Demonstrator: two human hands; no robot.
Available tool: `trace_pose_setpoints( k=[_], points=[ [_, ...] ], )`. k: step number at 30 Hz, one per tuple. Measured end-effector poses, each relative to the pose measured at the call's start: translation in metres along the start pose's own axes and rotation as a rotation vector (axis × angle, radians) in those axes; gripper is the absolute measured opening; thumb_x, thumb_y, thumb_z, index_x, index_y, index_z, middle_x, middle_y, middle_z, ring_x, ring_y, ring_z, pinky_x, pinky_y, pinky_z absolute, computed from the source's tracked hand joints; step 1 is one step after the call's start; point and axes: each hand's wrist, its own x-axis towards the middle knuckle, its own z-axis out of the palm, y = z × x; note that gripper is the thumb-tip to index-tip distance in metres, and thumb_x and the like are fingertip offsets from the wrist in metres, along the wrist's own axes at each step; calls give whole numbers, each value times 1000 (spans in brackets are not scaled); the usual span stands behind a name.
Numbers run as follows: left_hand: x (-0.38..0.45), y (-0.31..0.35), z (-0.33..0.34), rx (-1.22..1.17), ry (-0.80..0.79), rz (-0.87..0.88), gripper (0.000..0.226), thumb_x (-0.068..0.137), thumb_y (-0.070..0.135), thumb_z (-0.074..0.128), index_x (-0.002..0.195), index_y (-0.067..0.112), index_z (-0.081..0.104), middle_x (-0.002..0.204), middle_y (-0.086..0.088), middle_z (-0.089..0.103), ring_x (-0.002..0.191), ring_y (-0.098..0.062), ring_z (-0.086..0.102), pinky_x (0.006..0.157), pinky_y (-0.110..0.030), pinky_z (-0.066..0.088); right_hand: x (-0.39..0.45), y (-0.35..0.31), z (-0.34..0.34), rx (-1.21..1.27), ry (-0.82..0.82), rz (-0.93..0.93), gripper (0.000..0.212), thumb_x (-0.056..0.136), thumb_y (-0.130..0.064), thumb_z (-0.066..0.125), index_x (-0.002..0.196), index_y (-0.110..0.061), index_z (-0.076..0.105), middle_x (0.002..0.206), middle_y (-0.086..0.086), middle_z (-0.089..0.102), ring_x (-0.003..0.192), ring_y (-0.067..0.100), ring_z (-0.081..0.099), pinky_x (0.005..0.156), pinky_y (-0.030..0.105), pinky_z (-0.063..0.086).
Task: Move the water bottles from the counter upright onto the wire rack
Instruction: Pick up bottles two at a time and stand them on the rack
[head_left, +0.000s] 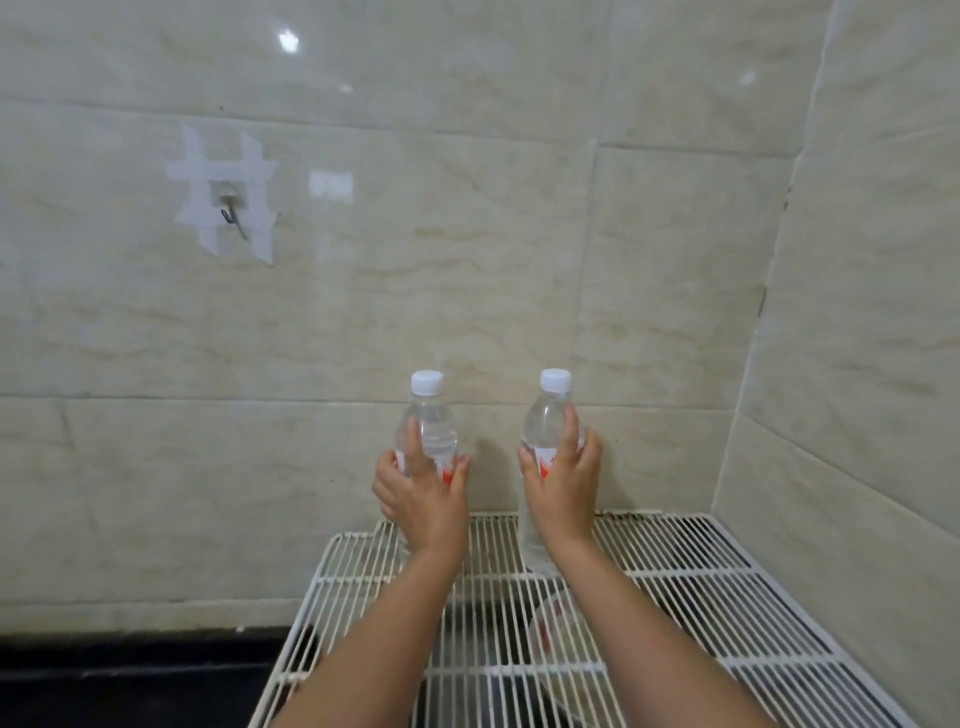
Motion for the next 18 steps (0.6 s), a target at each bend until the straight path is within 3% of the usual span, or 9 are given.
trace_pose_setpoints(
  k=[4,9,12,16,18],
  points=[
    [-2,-1,-3,59,-13,3,80,74,29,74,117,47,8,129,-23,34,116,-34,36,96,-44,34,0,3,-5,-11,-48,60,78,79,-24,69,131,-31,12,125,34,44,107,44,51,85,44,48],
    [-4,-5,-11,97,-67,24,84,76,34,70,126,41,3,130,-22,33,119,-34,35,97,-46,34,-1,11,-25,-84,-265,62,84,82,-37,63,146,-16,12,139,19,31,125,31,38,101,38,37],
    [5,-2,-25,108,-75,77,80,81,35,65,143,22,17,134,-22,31,123,-34,32,102,-44,31,12,11,-44,-92,-281,-2,78,84,-35,62,144,-11,19,140,18,34,128,30,36,104,39,32],
    [34,15,-45,148,-96,146,76,82,39,62,142,13,24,138,-18,35,128,-31,33,105,-41,33,45,-1,-66,-63,-284,1,75,85,-35,59,144,-12,19,145,15,31,133,28,33,109,41,30],
    [48,26,-48,179,-152,146,77,79,44,64,140,11,29,137,-15,42,128,-30,39,101,-42,38,58,-14,-69,-11,-366,24,74,85,-34,60,145,-17,19,146,14,30,133,27,34,108,41,33]
  ],
)
